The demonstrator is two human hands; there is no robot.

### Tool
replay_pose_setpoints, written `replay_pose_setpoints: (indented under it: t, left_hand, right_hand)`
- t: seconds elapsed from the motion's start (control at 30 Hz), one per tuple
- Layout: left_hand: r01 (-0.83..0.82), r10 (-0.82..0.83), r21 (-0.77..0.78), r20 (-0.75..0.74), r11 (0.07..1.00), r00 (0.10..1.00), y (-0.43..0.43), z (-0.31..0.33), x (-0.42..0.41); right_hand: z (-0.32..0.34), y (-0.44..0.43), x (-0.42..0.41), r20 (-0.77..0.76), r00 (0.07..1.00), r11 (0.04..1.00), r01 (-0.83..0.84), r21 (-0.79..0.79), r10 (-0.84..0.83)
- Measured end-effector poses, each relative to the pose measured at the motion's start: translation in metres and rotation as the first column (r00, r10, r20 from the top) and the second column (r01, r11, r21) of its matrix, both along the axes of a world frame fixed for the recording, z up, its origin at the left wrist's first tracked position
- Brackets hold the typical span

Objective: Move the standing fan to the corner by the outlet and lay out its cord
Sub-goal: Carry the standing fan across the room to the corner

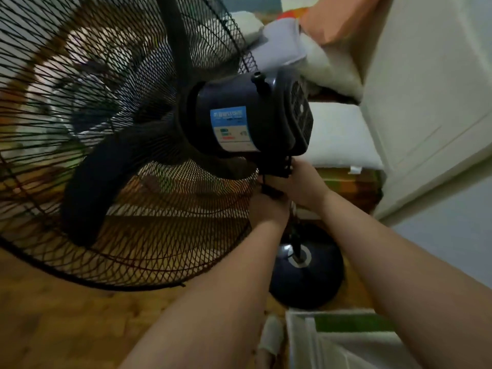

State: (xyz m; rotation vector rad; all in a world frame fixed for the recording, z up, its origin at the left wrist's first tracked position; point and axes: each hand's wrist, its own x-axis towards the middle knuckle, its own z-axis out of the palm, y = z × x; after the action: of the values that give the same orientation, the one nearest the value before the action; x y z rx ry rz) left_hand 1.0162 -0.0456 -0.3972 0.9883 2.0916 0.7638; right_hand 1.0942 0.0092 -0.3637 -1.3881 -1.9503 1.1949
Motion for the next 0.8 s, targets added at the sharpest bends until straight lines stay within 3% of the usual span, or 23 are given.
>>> replay_pose_setpoints:
  t: [0.17,0.23,0.37,0.43,0.47,0.5,0.53,0.57,0.6,0.63,0.67,0.7,0.73,0.77,0.8]
  left_hand:
    - [-0.146,0.135,0.095,0.119,0.985,0.984,-0.009,-0.003,-0.035]
    - [-0.141,0.132,0.099,0.090,0.985,0.987,-0.012,-0.007,-0.047]
    - [-0.243,0.245,-0.045,0.073,0.969,0.967,-0.020,-0.025,-0.073]
    - [-0.195,0.185,-0.064,-0.139,0.979,0.973,-0.024,-0.034,-0.089]
    - [-0.250,0.249,0.005,-0.095,0.968,0.964,-0.024,-0.034,-0.094]
    - [-0.426,0.415,0.110,0.105,0.898,0.904,-0.025,-0.032,-0.097]
    - [-0.653,0.543,0.123,0.453,0.747,0.707,-0.027,-0.030,-0.102]
    - [-0.728,0.526,0.106,0.622,0.677,0.580,-0.030,-0.032,-0.109]
    - [-0.726,0.511,0.097,0.648,0.680,0.565,-0.030,-0.032,-0.114]
    - [-0.674,0.522,0.113,0.544,0.730,0.657,-0.032,-0.029,-0.123]
    - [-0.512,0.466,0.068,0.328,0.856,0.822,-0.037,-0.031,-0.126]
    - [-0.386,0.383,-0.014,0.172,0.922,0.908,-0.038,-0.037,-0.131]
    - [-0.351,0.355,-0.055,0.140,0.935,0.924,-0.038,-0.040,-0.133]
    - [-0.383,0.377,0.000,0.179,0.924,0.909,-0.039,-0.044,-0.134]
    - [-0.445,0.414,0.040,0.301,0.895,0.859,-0.043,-0.043,-0.136]
  right_hand:
    - [0.001,-0.003,-0.040,0.056,0.997,0.998,-0.059,0.002,0.059]
    - [0.001,-0.004,-0.055,0.074,0.990,0.993,-0.117,-0.019,0.118]
    - [-0.001,-0.006,-0.090,0.157,0.946,0.957,-0.290,0.027,0.282]
    - [-0.005,-0.010,-0.105,0.181,0.936,0.949,-0.313,0.045,0.301]
    - [-0.009,-0.011,-0.112,0.193,0.931,0.946,-0.323,0.035,0.310]
    - [-0.012,-0.013,-0.118,0.207,0.927,0.946,-0.324,0.018,0.313]
    - [-0.015,-0.014,-0.125,0.217,0.926,0.948,-0.318,0.002,0.310]
    - [-0.017,-0.015,-0.131,0.216,0.927,0.950,-0.313,-0.002,0.306]
    - [-0.018,-0.016,-0.137,0.209,0.930,0.951,-0.309,0.002,0.302]
    - [-0.018,-0.016,-0.143,0.207,0.931,0.951,-0.309,0.006,0.301]
    - [-0.018,-0.017,-0.149,0.213,0.930,0.952,-0.307,0.005,0.299]
    - [-0.019,-0.018,-0.153,0.223,0.930,0.954,-0.300,0.005,0.291]
    - [-0.020,-0.018,-0.157,0.233,0.930,0.956,-0.293,0.005,0.284]
    - [-0.021,-0.018,-0.163,0.245,0.927,0.956,-0.293,0.004,0.283]
    - [-0.023,-0.018,-0.168,0.259,0.924,0.956,-0.292,0.002,0.282]
